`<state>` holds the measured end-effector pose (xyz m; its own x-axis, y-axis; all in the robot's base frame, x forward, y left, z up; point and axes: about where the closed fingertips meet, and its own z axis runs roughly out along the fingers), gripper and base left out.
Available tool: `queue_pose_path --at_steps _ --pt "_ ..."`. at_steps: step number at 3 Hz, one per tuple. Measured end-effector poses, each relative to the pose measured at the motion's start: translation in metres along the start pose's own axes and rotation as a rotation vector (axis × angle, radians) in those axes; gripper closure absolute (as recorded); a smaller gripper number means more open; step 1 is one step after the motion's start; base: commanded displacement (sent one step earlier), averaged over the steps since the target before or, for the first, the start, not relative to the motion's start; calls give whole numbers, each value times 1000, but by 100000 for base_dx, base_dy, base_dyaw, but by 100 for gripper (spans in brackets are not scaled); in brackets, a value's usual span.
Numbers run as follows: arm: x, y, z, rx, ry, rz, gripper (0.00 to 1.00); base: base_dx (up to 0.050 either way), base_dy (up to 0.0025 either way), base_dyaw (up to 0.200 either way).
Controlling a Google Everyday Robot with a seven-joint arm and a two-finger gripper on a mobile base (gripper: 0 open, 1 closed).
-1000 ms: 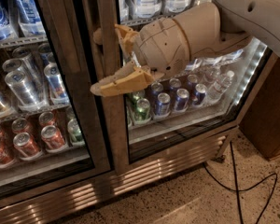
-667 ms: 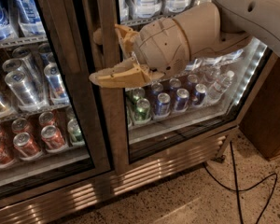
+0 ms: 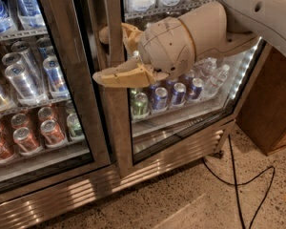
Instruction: Open right fridge door
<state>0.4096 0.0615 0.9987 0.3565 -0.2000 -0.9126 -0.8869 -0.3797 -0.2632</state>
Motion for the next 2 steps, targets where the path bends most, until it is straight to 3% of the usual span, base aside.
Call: queue_pose_path --at_steps 2 --pt "0 0 0 0 0 0 100 1 -2 -19981"
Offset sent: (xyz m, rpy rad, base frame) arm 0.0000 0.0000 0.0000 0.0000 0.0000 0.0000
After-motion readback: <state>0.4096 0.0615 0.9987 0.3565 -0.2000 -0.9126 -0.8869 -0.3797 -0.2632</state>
